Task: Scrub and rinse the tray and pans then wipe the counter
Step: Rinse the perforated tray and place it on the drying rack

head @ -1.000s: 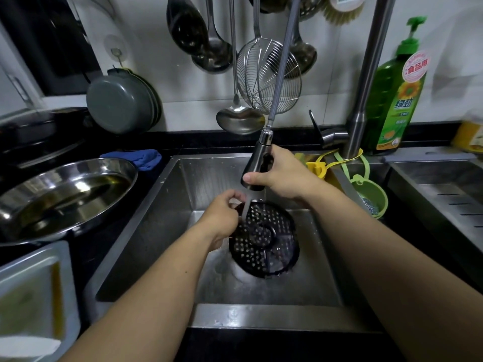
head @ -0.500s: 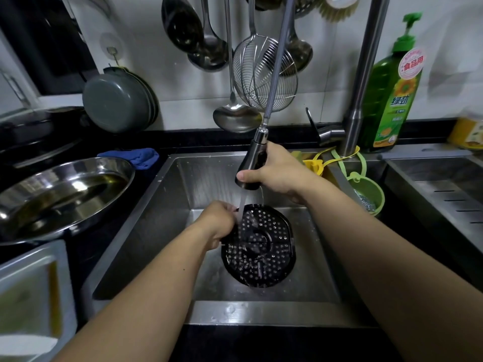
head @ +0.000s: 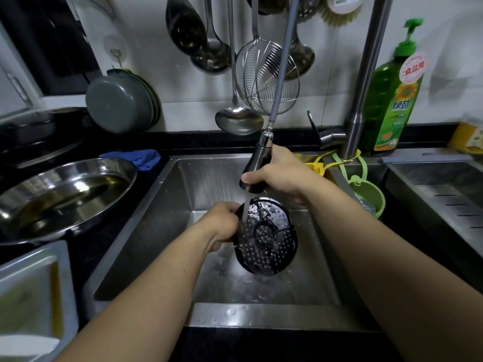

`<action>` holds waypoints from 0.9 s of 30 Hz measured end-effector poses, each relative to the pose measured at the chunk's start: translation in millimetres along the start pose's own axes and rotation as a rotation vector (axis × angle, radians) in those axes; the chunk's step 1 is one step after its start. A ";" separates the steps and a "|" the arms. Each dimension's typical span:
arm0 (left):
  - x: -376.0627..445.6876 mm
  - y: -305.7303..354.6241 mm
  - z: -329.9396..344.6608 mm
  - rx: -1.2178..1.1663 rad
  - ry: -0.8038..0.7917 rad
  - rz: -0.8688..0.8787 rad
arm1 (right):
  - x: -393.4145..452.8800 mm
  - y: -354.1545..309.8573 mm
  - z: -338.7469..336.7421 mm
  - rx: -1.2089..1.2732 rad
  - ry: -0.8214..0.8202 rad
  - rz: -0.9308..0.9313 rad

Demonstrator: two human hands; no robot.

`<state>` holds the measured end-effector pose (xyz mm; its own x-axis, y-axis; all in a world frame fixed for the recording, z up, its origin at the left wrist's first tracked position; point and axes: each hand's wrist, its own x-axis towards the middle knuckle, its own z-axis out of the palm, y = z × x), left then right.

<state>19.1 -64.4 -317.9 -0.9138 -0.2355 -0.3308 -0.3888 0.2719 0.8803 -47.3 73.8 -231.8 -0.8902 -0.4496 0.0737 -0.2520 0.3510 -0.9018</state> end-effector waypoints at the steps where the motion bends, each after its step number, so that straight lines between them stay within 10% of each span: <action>1: -0.7 0.4 -0.4 -0.013 -0.009 -0.010 | -1.2 -1.7 -0.7 0.014 -0.018 0.000; 27: 7.7 -2.4 -0.2 -0.060 0.068 0.024 | 6.3 2.6 0.2 0.004 -0.001 0.018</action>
<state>13.0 -67.1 -322.5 -0.9118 -0.2931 -0.2875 -0.3574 0.2221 0.9072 -53.5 71.8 -233.8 -0.8944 -0.4436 0.0568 -0.2340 0.3561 -0.9047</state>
